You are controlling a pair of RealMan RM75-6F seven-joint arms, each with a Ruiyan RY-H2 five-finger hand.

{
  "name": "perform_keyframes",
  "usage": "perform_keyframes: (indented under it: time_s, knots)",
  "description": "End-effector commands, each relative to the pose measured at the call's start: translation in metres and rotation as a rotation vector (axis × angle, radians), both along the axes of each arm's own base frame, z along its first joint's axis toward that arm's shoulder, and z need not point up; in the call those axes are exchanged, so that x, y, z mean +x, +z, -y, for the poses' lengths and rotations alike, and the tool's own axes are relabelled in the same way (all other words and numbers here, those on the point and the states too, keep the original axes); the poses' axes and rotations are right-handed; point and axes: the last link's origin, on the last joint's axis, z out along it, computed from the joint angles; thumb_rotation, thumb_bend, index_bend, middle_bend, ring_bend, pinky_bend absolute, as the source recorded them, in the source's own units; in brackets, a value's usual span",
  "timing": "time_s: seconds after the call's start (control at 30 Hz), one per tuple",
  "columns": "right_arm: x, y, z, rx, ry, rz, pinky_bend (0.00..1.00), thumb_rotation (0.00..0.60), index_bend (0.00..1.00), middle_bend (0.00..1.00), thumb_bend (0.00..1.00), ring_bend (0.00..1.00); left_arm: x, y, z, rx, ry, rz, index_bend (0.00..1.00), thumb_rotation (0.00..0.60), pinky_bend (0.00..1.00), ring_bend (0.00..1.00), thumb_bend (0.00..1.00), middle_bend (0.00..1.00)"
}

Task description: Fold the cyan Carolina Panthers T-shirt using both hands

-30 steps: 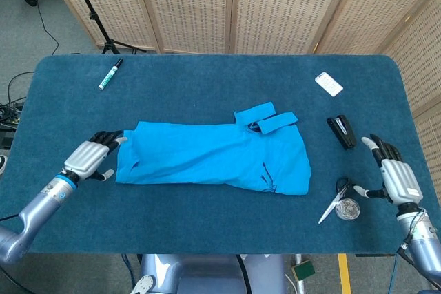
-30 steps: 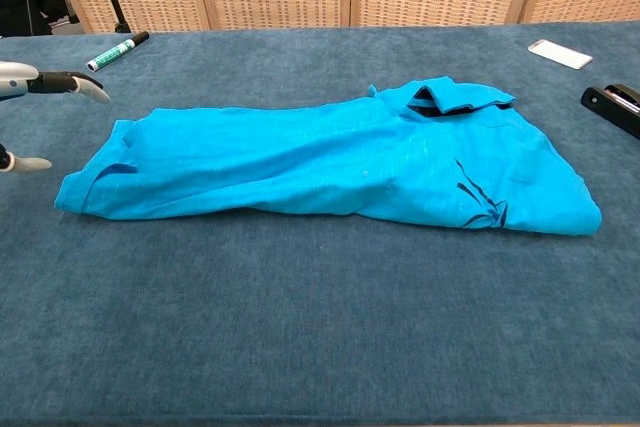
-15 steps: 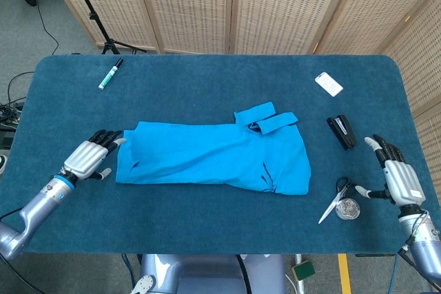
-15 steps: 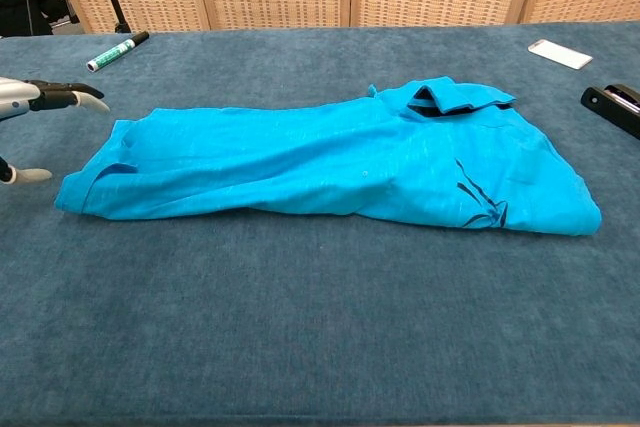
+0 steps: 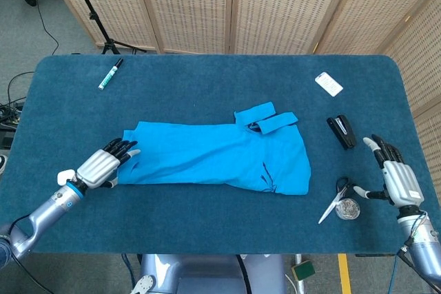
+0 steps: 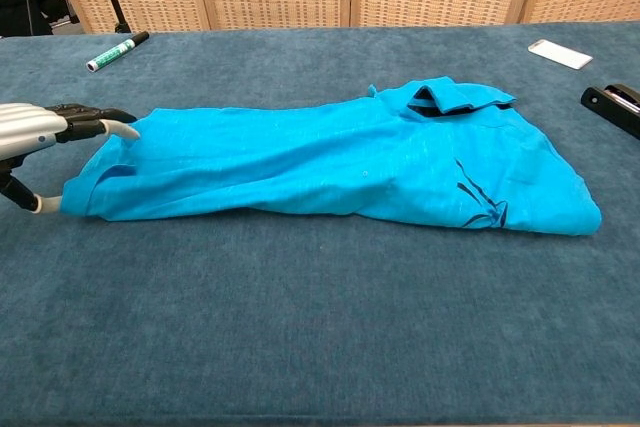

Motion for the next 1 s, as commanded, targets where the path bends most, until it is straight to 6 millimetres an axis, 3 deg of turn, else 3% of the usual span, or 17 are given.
perform_keyframes:
  time_s: [0.03,0.23,0.6,1.0]
  knots:
    - [-0.0005,-0.0007,-0.0001,0.003,-0.002,0.000,0.00,0.600,0.00,0.00,0.00,0.00,0.0024,-0.0052,0.0004,-0.007,-0.011,0.010,0.13,0.600,0.00,0.00,0.34,0.00]
    - [-0.0005,-0.0003,0.0002,0.000,0.001,0.000,0.00,0.600,0.00,0.00,0.00,0.00,0.0024,-0.0069,0.0033,-0.021,-0.022,0.021,0.30,0.600,0.00,0.00,0.37,0.00]
    - [0.0001,-0.0005,-0.0002,0.001,0.005,0.002,0.00,0.600,0.00,0.00,0.00,0.00,0.0000,-0.0055,0.0072,-0.025,-0.028,0.019,0.38,0.600,0.00,0.00,0.43,0.00]
    - [0.0016,0.0002,-0.0011,0.004,0.018,0.012,0.00,0.600,0.00,0.00,0.00,0.00,-0.0043,-0.0081,0.0074,-0.029,-0.016,0.019,0.64,0.600,0.00,0.00,0.48,0.00]
